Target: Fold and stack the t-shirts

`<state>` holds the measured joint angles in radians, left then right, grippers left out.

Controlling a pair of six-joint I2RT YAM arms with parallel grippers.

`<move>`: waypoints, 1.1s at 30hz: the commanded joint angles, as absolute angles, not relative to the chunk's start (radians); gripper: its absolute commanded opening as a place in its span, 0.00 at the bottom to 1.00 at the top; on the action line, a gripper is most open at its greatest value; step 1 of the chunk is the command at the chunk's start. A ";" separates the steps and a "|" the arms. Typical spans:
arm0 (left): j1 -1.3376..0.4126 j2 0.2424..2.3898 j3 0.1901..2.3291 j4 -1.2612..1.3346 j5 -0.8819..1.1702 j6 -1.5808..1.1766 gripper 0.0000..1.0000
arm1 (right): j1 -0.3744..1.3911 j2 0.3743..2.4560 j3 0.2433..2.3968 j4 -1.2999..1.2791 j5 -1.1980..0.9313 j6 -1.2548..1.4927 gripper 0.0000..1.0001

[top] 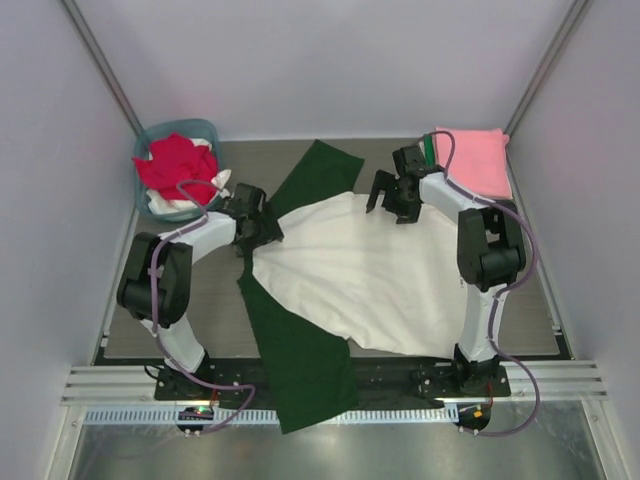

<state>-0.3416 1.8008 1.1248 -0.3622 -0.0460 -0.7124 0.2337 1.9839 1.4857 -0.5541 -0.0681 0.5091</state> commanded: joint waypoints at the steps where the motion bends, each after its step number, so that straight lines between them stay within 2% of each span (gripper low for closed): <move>1: -0.261 1.700 0.996 -0.488 -0.172 -0.808 0.90 | 0.287 2.029 1.571 -0.554 -0.094 0.525 1.00; 5: -0.212 1.539 0.885 -0.497 -0.232 -0.851 0.91 | 0.344 2.083 1.638 -0.560 -0.107 0.529 1.00; 8: -0.196 1.497 0.842 -0.470 -0.227 -0.832 0.92 | 0.373 2.091 1.657 -0.565 -0.110 0.540 1.00; 17: -0.268 1.477 0.979 -0.492 -0.170 -0.681 0.93 | 0.356 1.979 1.632 -0.588 -0.046 0.522 1.00; 24: -0.308 1.607 1.149 -0.499 -0.143 -0.624 0.93 | 0.288 1.997 1.628 -0.604 -0.048 0.491 1.00; 33: -0.307 1.919 1.377 -0.517 -0.104 -0.609 0.91 | 0.244 2.132 1.672 -0.614 -0.032 0.448 1.00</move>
<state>-0.3111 1.8767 1.3148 -0.5014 -0.1226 -0.6289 0.2539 2.0876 1.6268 -0.6044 -0.0456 0.4805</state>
